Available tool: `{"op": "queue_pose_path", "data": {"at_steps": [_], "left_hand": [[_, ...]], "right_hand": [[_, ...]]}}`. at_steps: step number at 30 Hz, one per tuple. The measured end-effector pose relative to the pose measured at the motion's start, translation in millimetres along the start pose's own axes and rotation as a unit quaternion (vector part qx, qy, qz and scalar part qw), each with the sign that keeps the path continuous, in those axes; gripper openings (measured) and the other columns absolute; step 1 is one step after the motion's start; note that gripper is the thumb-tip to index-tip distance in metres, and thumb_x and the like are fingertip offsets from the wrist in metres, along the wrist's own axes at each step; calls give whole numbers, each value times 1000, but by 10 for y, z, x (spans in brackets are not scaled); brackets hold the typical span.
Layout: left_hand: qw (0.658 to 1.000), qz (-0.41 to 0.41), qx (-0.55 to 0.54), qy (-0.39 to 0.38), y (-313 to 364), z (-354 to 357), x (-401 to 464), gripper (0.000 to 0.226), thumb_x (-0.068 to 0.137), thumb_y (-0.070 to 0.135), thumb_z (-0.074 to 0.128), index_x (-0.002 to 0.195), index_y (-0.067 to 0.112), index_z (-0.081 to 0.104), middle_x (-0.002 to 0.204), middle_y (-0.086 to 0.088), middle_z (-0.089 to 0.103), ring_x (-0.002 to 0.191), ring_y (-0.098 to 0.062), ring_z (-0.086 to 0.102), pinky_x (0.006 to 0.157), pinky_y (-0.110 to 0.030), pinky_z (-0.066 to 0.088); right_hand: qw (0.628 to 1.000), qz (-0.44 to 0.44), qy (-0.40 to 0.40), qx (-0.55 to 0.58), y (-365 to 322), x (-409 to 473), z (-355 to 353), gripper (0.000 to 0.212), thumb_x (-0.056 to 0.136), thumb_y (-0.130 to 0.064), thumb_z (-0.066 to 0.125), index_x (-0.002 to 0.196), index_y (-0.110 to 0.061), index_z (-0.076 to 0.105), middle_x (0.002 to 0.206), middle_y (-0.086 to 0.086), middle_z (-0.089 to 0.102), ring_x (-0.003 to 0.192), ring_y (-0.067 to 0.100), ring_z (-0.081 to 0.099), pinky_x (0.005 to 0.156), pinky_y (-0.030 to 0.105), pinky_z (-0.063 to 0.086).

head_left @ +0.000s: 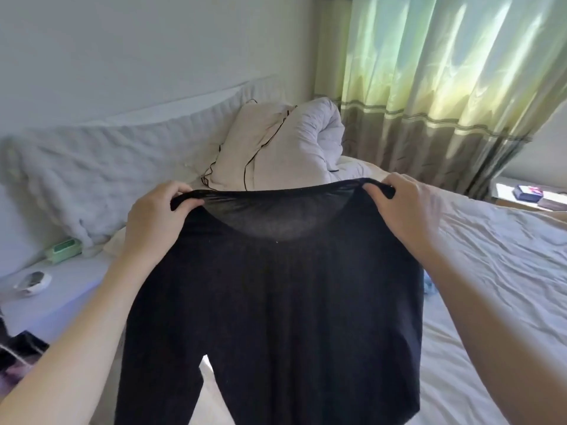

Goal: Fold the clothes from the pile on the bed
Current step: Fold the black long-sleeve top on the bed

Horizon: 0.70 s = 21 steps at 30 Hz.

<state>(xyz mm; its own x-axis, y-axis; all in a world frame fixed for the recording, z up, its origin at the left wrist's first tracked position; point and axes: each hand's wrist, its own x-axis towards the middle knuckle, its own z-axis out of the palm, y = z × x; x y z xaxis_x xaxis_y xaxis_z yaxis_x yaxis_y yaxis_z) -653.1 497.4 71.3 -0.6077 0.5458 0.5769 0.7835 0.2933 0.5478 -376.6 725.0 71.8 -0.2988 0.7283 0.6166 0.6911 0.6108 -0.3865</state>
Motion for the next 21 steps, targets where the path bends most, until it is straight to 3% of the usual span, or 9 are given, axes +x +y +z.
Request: {"op": "queue_pose_path", "data": {"at_steps": [3, 7, 12, 16, 21], "left_hand": [[998, -30, 33, -46, -549, 518, 322, 23, 83, 36, 68, 95, 17, 66, 95, 0, 65, 94, -22, 60, 74, -31, 40], [988, -68, 80, -109, -1360, 1382, 711, 25, 83, 40, 67, 95, 18, 66, 93, -4, 65, 92, -28, 60, 69, -32, 38], [972, -93, 131, -171, -2275, 2434, 1083, 23, 87, 44, 61, 91, 21, 58, 78, 8, 55, 75, -23, 53, 63, -30, 33], [961, -101, 156, -203, -2887, 3162, 1240, 27, 88, 45, 59, 89, 19, 51, 73, 9, 52, 67, -19, 46, 59, -30, 29], [946, -123, 191, -233, -3536, 3955, 1272, 35, 89, 48, 56, 92, 15, 49, 77, 4, 54, 69, -20, 48, 61, -31, 32]], "right_hand": [[998, -10, -52, -23, 26, 251, 877, 42, 90, -53, 51, 81, -13, 61, 78, 5, 63, 69, 27, 51, 62, 31, 28], [989, -4, -139, -42, 162, 499, 2170, 44, 91, -52, 50, 88, -11, 65, 82, 10, 67, 76, 33, 60, 61, 32, 30], [971, 34, -232, -49, 410, 688, 3671, 43, 91, -52, 50, 87, -12, 63, 84, 11, 67, 81, 35, 61, 61, 33, 33], [954, 67, -289, -46, 615, 716, 4649, 42, 91, -50, 50, 82, -11, 62, 76, 7, 61, 69, 27, 52, 57, 32, 32], [932, 87, -346, -58, 866, 665, 5651, 39, 93, -48, 49, 85, -11, 62, 75, 5, 57, 70, 26, 50, 56, 31, 32]]}}
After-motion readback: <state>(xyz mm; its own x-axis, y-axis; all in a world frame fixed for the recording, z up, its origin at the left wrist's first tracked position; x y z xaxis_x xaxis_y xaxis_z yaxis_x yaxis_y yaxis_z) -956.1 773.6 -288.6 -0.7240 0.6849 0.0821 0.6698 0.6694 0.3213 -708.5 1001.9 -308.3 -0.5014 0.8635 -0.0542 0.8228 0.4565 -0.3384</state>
